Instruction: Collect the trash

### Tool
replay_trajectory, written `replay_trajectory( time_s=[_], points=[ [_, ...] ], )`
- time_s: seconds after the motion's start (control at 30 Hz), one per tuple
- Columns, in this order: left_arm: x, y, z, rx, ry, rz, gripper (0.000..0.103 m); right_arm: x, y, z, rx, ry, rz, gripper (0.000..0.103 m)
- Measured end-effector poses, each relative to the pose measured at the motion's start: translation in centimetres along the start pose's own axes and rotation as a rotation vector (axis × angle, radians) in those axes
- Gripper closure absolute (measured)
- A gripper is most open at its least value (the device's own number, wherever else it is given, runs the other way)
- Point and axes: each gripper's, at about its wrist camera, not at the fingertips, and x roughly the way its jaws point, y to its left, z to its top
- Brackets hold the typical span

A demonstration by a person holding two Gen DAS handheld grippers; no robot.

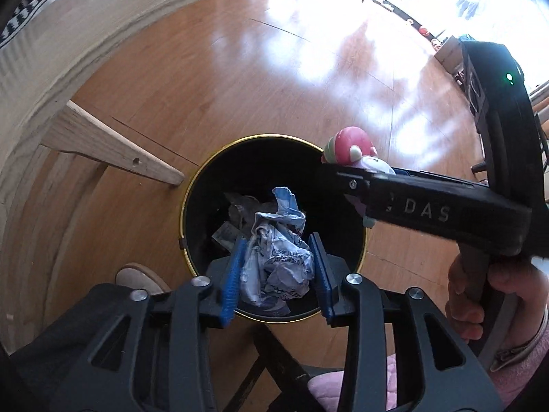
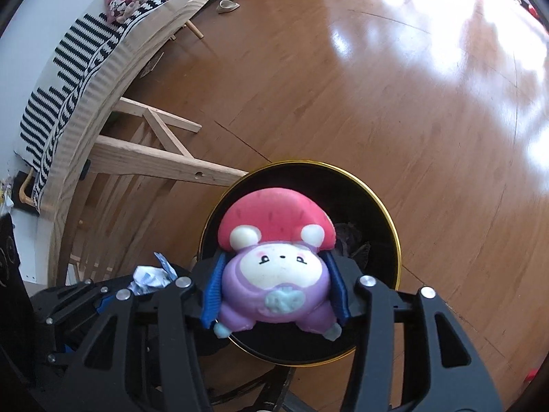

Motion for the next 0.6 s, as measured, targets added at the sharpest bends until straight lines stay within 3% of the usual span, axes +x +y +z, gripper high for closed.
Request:
replay_trajectory(
  time_s=[0.03,0.07,0.1,0.2,0.33,0.43,0.5,0.6],
  points=[
    [0.1,-0.1,-0.1,-0.006,0.006,0.004,0.042,0.0,-0.4,0.3,0.021,0.013,0.025,0.033],
    [0.3,-0.1,-0.2,-0.012,0.009,0.006,0.022,0.1,-0.6,0.6,0.039,0.016,0.039,0.016],
    [0.5,-0.3,-0.4,-0.017,0.003,0.011,0.008,-0.1,-1.0,0.9,0.055,0.012,0.049,0.011],
    [0.0,-0.5,-0.5,-0.022,-0.021,0.0,0.006,-1.4,-1.9,2.0,0.071,-0.034,-0.045,0.007],
    [-2.8,0.6,0.1,-0.066,-0.078,0.082,0.006,-3.8,-0.9,3.5,0.019,-0.137,-0.254,0.007],
    [-8.1,2.5,0.5,-0.108,-0.2,0.11,0.006,-6.1,2.5,4.1,-0.038,-0.254,-0.26,0.007],
    [-12.2,4.8,0.6,-0.152,-0.302,0.187,0.006,-6.9,5.3,4.7,-0.081,-0.289,-0.244,0.007],
    [-17.2,9.2,-0.1,-0.245,-0.378,0.249,0.006,-7.9,12.1,5.7,-0.189,-0.349,-0.198,0.007]
  ],
)
